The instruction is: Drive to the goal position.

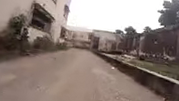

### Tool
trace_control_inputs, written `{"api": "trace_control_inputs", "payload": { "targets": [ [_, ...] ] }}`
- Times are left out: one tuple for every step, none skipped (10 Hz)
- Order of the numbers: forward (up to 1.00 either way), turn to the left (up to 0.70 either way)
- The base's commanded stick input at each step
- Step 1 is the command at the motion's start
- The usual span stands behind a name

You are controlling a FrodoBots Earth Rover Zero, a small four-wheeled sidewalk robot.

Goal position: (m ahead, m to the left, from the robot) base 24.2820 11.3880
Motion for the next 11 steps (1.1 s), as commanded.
{"api": "trace_control_inputs", "payload": {
  "targets": [
    [0.70, 0.00],
    [0.70, 0.00],
    [0.70, 0.00],
    [0.70, 0.00],
    [0.70, 0.00],
    [0.70, 0.00],
    [0.70, 0.00],
    [0.70, 0.00],
    [0.70, 0.00],
    [0.70, 0.00],
    [0.70, 0.00]
  ]
}}
